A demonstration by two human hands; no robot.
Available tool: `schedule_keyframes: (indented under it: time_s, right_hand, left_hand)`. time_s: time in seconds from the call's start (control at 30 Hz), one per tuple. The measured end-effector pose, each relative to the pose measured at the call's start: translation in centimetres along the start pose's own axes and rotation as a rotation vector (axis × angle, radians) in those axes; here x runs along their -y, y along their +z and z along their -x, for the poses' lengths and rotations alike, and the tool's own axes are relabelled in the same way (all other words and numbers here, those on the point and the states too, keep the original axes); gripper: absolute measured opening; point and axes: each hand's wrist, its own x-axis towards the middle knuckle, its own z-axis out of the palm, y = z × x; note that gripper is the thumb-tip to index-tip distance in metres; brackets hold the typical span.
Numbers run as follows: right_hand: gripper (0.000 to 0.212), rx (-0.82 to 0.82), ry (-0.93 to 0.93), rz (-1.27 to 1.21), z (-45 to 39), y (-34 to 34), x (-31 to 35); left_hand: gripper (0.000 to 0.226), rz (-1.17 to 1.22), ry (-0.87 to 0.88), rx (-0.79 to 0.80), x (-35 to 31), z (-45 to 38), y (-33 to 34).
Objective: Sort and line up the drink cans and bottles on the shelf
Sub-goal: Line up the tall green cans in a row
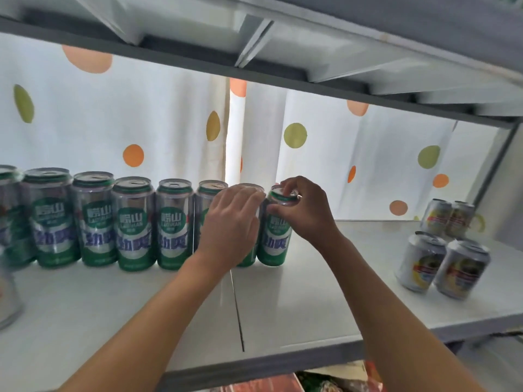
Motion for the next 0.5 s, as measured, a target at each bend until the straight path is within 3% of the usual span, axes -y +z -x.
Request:
schedule_keyframes:
  time_s: [0.27,0.5]
  right_hand:
    - [0.037,0.02,0.011,-0.028,0.1,0.5,-1.0]
    - [0.036,0.003,-0.042,0.215,1.7,0.3,1.2]
  left_hand:
    - [0.036,-0.065,0.093,0.06,1.1,1.5,1.3]
    - [0.049,0.046,0.059,0.018,0.1,2.5,0.7]
